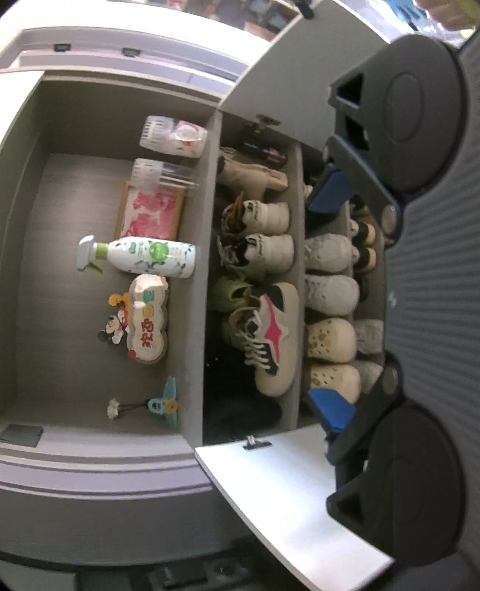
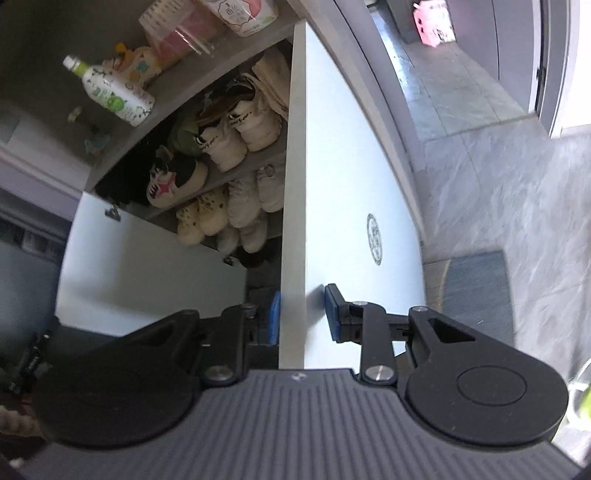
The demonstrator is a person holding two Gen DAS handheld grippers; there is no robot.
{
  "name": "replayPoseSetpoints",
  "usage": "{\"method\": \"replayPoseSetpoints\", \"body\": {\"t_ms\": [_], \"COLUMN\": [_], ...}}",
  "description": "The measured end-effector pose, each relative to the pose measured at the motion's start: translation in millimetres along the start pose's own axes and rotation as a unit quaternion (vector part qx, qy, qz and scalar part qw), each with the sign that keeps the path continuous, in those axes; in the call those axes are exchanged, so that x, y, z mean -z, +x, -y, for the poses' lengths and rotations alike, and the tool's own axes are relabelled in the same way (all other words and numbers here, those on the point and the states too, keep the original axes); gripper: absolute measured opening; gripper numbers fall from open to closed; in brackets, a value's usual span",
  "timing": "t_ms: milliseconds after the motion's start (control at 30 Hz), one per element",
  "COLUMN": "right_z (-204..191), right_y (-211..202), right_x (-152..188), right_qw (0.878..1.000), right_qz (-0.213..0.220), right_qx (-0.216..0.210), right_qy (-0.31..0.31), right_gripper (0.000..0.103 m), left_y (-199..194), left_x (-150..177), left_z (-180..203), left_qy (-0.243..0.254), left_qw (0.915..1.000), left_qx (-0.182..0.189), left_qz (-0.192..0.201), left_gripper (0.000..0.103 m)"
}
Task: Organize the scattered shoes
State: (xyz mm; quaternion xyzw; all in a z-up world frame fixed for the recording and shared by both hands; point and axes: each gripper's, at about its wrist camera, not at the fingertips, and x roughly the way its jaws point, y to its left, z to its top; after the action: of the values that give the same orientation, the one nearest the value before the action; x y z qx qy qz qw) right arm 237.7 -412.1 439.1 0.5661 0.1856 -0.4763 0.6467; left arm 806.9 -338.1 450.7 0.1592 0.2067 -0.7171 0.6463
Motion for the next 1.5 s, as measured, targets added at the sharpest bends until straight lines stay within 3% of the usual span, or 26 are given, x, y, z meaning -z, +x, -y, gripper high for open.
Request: {"method": "replayPoseSetpoints", "body": {"t_ms": [233,367,533,633,733,1067,1367,1500], "right_z": [-58,-93,-128,-141,-151,-173,-161,-157], "right_y": [42,72,109,138,162,233,268,272], "right_x": [20,28,24,18,11,-61,-92,-98], "right_qw": [0.995,0.988,0.979,0.967,0.957,0.938,0.91,0.906], "right_qz": [0.042,0.077,0.112,0.133,0.144,0.15,0.156,0.157], "right_qx": [-0.005,-0.012,-0.029,-0.069,-0.096,-0.163,-0.235,-0.245], "right_qy": [0.088,0.131,0.167,0.205,0.233,0.266,0.304,0.307], "right_gripper": [0.032,0.034,0.037,0.038,0.042,0.042,0.042,0.042], "left_y": [59,77,94,100,109,146,198,211], "left_x": [-38,-50,-70,-86,-97,-134,-151,-152], "left_z": [-80,-122,-156,-167,-171,-173,-140,-121], "left_qy": [0.029,0.02,0.004,0.009,0.012,-0.001,0.001,0.0], "left_qw": [0.9991,0.9983,0.9976,0.9978,0.9976,0.9951,0.9889,0.9847], "left_qx": [0.02,0.026,-0.005,-0.017,-0.032,-0.07,-0.107,-0.132], "left_qz": [-0.026,-0.048,-0.069,-0.063,-0.061,-0.069,-0.103,-0.114], "left_gripper": [0.103,0.103,0.103,0.103,0.103,0.103,0.103,0.103]}}
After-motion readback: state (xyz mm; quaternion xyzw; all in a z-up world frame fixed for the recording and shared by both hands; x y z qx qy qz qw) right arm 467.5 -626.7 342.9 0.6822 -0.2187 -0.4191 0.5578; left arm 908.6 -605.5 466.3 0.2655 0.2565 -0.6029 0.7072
